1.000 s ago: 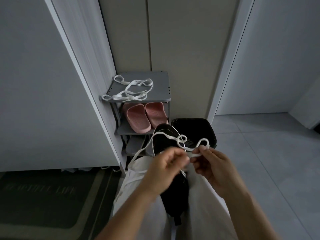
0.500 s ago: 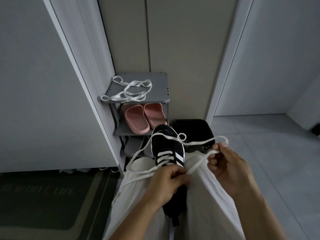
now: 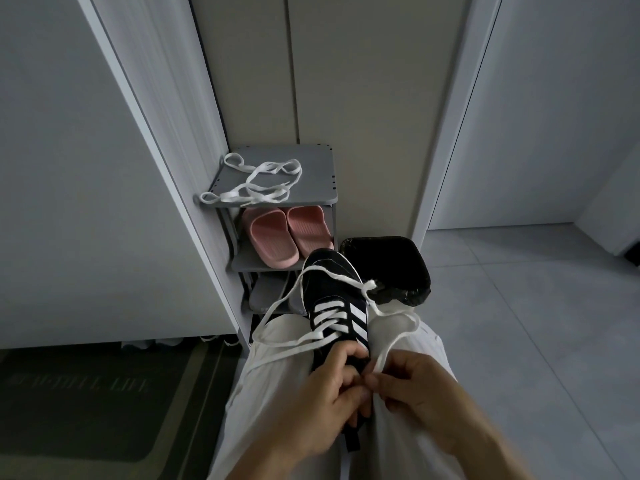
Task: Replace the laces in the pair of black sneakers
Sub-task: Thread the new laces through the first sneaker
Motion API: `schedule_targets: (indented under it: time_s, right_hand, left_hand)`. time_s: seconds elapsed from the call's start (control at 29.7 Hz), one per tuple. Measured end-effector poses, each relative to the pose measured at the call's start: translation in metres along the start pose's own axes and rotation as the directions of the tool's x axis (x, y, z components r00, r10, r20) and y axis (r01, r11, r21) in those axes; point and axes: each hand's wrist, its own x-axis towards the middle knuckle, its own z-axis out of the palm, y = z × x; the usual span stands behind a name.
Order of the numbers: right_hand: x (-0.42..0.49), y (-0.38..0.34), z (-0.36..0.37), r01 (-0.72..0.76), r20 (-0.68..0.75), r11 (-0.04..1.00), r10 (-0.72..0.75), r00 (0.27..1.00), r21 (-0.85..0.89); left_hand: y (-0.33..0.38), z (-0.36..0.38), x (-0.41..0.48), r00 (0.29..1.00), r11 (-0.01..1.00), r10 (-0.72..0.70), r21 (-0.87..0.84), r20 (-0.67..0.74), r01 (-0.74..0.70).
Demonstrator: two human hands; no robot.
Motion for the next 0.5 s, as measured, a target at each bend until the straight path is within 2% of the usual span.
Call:
schedule_targets:
  time_s: [0.17, 0.24, 0.3, 0.4, 0.5]
  right_hand:
    - [0.006, -0.008, -0.001, 0.023, 0.021, 0.996, -0.021, 1.0, -0.081]
    - [0.01, -0.008, -0.002, 0.062, -0.071, 0.994, -0.068, 0.995, -0.085]
    - [0.014, -0.009, -0.004, 0.112, -0.208, 0.984, -0.139, 0.968, -0.137]
    - [0.024, -0.01, -0.006, 0.115, -0.283, 0.963, -0.183, 0.941, -0.243]
    - [0.032, -0.007, -0.006, 0.054, -0.272, 0.928, -0.164, 0.948, -0.369]
  left_hand:
    - [-0.005, -0.004, 0.004, 0.991, 0.983, -0.083, -0.174, -0.103, 0.064]
    - [-0.004, -0.005, 0.003, 0.957, 0.96, -0.148, -0.268, -0.249, 0.079]
    - [-0.004, -0.004, 0.003, 0.912, 0.953, -0.21, -0.281, -0.353, 0.111]
    - [0.001, 0.005, 0.005, 0.913, 0.938, -0.271, -0.297, -0.305, 0.179]
    - [0.006, 0.012, 0.014, 0.88, 0.857, -0.373, -0.473, -0.294, 0.205]
